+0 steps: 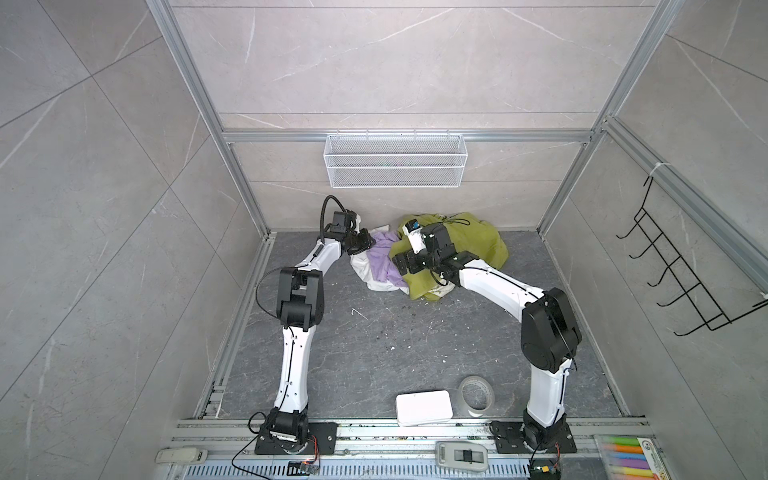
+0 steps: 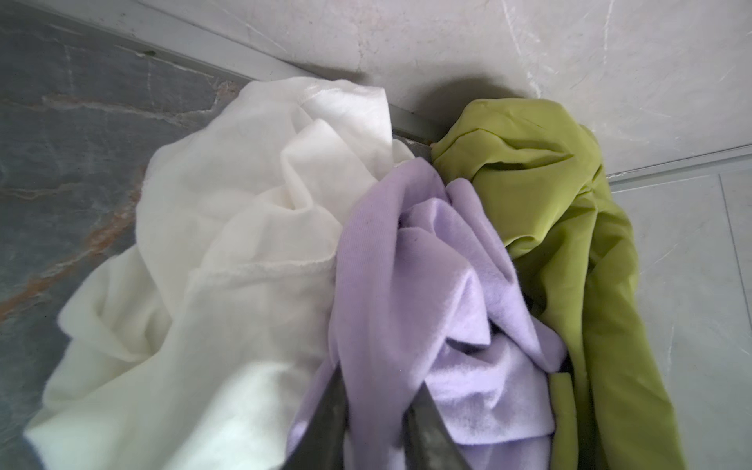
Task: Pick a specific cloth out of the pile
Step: 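Close the left gripper on the lavender cloth while the right gripper grasps it nearby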
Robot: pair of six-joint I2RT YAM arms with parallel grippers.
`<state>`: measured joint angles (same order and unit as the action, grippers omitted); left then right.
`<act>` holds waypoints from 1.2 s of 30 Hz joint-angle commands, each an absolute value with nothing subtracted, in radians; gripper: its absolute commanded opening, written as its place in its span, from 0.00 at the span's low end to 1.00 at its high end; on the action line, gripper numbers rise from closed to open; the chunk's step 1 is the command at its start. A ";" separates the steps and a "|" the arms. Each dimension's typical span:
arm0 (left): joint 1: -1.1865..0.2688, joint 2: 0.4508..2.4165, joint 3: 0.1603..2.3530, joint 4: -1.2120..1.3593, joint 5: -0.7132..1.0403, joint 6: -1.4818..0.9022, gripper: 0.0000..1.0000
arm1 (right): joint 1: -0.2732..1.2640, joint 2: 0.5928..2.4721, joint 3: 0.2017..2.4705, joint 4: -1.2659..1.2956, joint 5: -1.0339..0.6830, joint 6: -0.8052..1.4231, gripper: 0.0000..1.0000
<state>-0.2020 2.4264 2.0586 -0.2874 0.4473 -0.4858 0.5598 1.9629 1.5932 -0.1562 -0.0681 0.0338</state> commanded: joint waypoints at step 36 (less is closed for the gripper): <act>-0.224 2.269 2.087 -0.233 0.494 -0.511 0.00 | 0.566 1.910 1.535 -0.094 -0.068 0.077 1.00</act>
<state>-0.2188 2.3501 2.0586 -0.2653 0.4789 -0.5091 0.5598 1.9579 1.5524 -0.1162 -0.0681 0.0582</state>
